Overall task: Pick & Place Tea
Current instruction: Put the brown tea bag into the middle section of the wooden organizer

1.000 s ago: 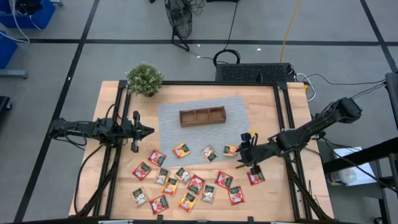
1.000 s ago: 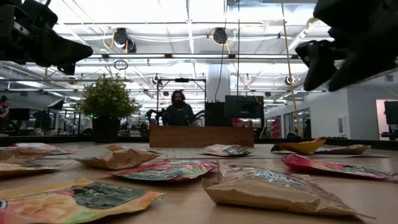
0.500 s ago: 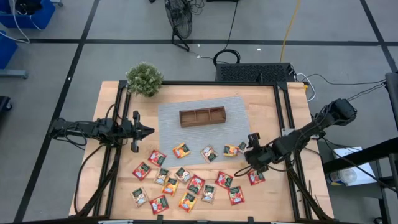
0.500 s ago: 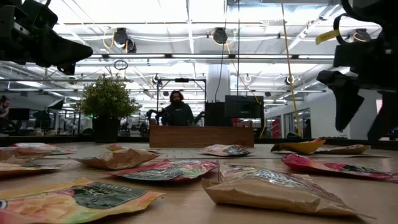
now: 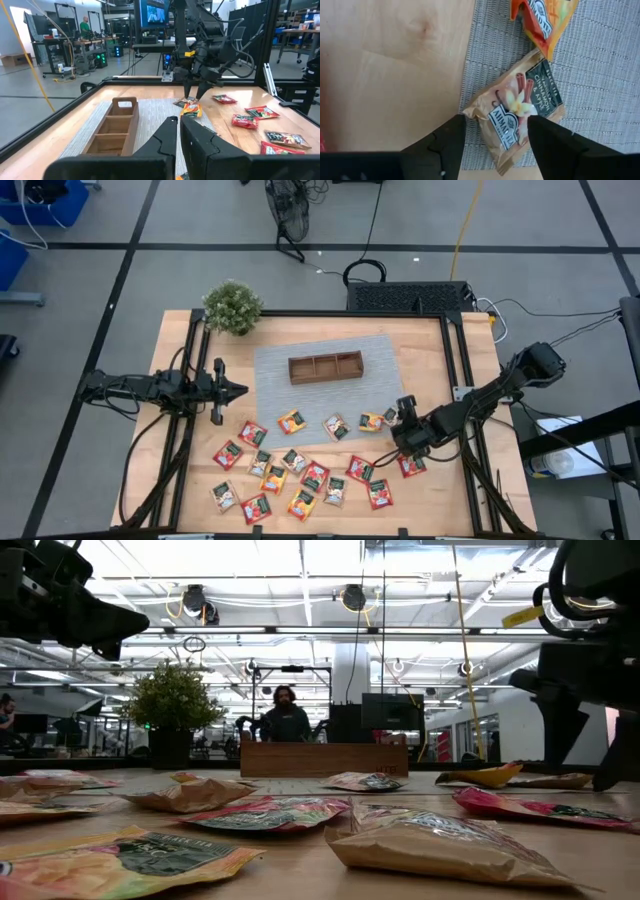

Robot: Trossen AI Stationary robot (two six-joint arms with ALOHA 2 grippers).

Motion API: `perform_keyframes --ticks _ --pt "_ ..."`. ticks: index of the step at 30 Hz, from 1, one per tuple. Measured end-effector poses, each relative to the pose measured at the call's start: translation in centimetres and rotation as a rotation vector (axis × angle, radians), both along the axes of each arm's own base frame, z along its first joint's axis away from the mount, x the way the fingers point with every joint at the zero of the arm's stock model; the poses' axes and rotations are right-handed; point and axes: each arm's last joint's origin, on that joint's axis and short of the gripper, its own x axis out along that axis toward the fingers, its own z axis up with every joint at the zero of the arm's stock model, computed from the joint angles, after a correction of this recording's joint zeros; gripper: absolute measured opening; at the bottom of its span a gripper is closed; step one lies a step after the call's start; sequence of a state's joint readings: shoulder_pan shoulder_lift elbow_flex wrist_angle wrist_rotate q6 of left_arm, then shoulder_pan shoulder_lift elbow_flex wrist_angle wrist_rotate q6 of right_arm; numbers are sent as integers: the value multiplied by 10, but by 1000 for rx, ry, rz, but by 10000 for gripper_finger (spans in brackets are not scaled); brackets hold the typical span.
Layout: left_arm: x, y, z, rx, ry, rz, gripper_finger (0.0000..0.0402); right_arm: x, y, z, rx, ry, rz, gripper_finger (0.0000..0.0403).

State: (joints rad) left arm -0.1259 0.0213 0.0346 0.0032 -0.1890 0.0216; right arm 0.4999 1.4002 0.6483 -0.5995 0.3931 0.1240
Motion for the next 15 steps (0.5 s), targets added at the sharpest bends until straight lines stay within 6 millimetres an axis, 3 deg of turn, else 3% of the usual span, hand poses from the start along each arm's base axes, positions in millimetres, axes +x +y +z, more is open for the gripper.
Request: perform_keyframes --ticks 6,15 --pt "0 0 0 0 0 0 31 -1 1 -1 36 9 -24 139" --pt "0 0 0 0 0 0 31 0 1 -1 65 13 -36 15"
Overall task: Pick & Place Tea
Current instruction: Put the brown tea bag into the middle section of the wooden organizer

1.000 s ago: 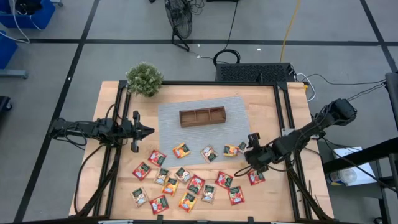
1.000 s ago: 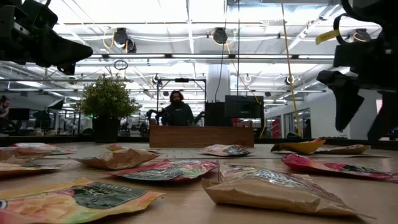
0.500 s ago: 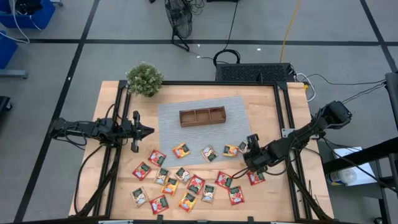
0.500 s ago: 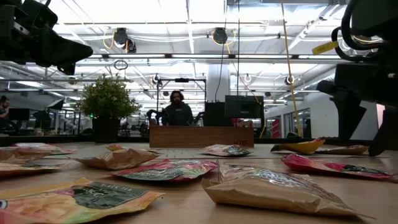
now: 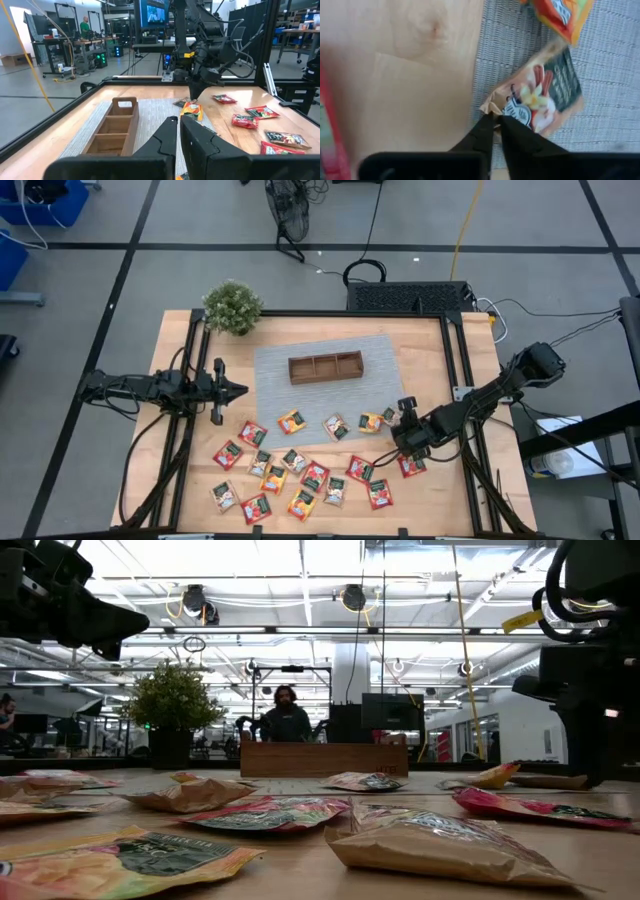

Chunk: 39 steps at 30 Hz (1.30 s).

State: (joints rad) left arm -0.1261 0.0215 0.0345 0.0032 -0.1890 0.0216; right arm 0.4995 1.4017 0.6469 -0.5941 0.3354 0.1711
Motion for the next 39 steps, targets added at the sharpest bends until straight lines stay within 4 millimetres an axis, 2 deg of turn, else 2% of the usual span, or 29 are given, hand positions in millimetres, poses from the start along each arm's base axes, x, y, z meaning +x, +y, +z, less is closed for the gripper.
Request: perform_keyframes --ticks 8,15,20,23,26,30,33,36,39 --pt "0 0 0 0 0 0 31 5 2 2 -7 -58 -6 1" --pt "0 0 0 0 0 0 31 16 5 17 -56 -133 -15 0" --pt "0 0 0 0 0 0 31 15 6 17 -46 -86 51 2" --pt "0 0 0 0 0 0 31 14 8 15 39 -36 81 27" --pt "0 0 0 0 0 0 31 15 8 15 72 -40 77 78" --pt "0 0 0 0 -1 0 31 17 7 16 16 -83 72 161" --pt "0 0 0 0 -1 0 31 19 3 17 -38 -98 67 206" --pt "0 0 0 0 0 0 31 21 -3 15 -22 -93 50 221" --pt "0 0 0 0 -1 0 31 21 -8 8 21 -93 56 215"
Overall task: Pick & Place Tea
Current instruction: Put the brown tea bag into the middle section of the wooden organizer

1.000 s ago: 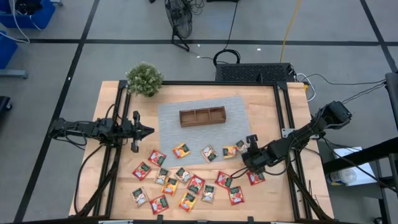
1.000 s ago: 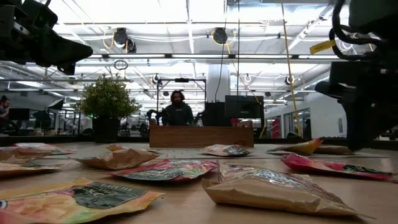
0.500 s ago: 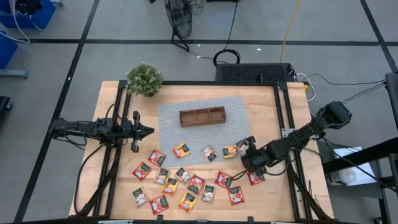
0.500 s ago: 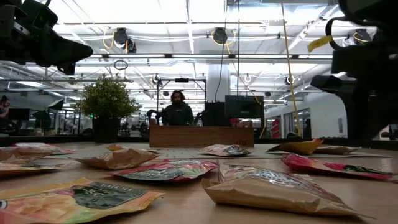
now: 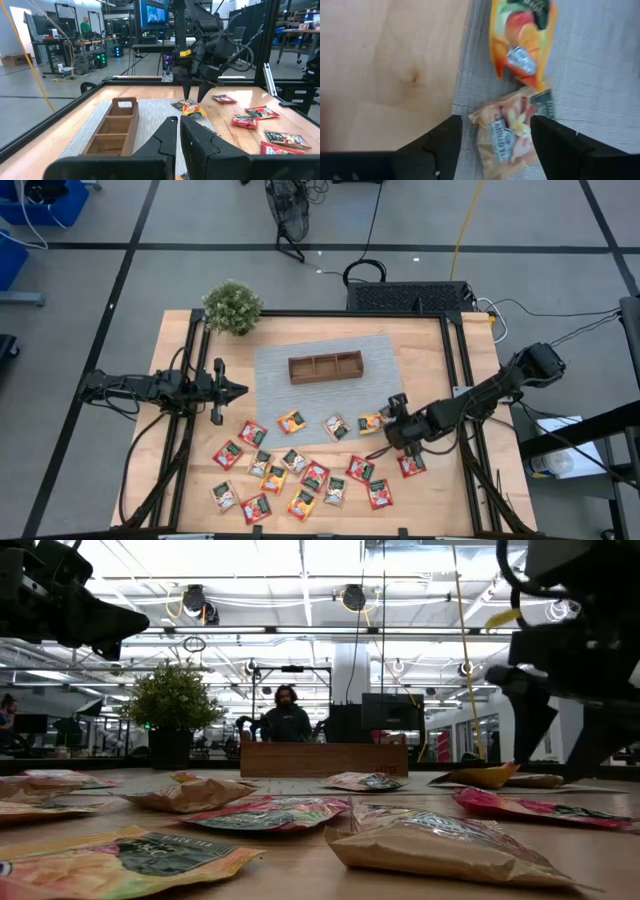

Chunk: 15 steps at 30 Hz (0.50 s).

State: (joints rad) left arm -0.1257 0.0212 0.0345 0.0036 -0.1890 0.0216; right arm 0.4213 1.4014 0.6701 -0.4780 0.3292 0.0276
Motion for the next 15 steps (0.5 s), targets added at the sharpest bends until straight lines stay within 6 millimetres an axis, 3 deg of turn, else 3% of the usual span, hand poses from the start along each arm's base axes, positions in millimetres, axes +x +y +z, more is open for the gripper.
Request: perform_keyframes --ticks 9,15 --pt "0 0 0 0 0 -1 31 -3 -12 -10 36 9 -30 174" --pt "0 0 0 0 0 -1 31 -2 -12 -11 103 27 -29 107"
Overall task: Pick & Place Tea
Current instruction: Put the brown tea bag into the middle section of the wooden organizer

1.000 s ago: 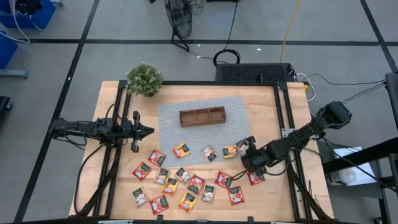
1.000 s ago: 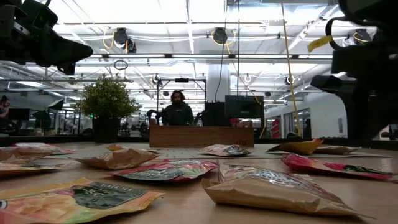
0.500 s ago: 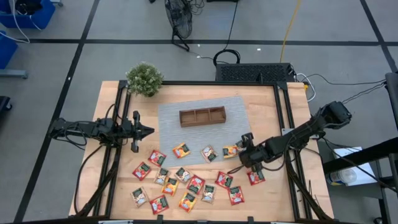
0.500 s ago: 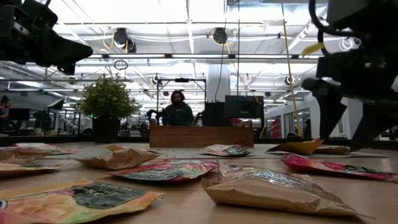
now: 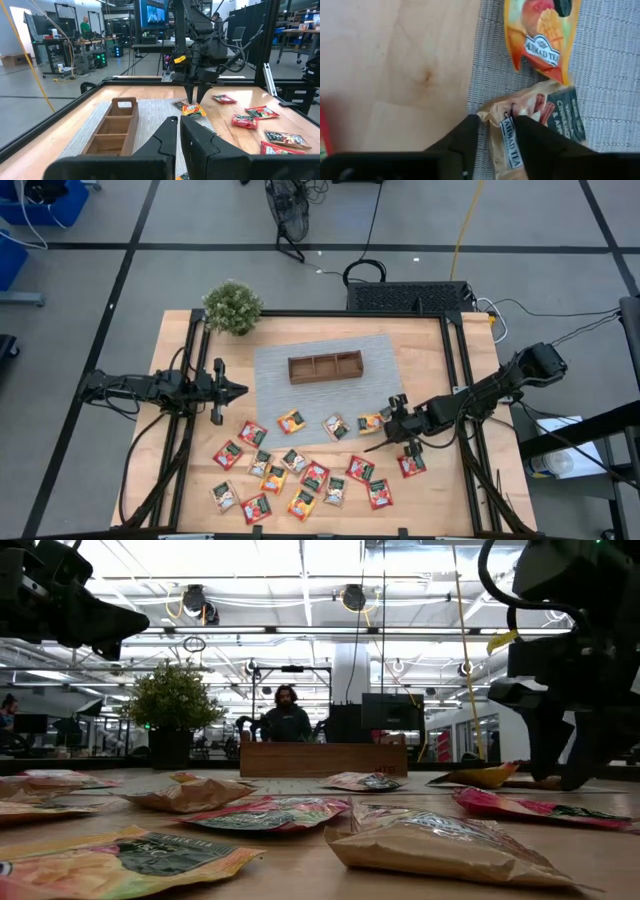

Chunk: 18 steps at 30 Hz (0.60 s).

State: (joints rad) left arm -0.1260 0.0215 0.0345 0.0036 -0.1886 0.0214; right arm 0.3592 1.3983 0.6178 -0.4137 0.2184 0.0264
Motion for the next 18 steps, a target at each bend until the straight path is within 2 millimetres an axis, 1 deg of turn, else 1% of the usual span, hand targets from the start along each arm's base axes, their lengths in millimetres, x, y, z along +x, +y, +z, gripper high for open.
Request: perform_keyframes --ticks 5,7,15,18 --pt "0 0 0 0 0 0 31 0 0 0 7 4 -2 28" --pt "0 0 0 0 0 0 31 0 0 0 7 4 -3 9" --pt "0 0 0 0 0 0 31 0 5 3 15 -48 -3 3" --pt "0 0 0 0 0 0 31 0 7 13 12 -82 -15 1"
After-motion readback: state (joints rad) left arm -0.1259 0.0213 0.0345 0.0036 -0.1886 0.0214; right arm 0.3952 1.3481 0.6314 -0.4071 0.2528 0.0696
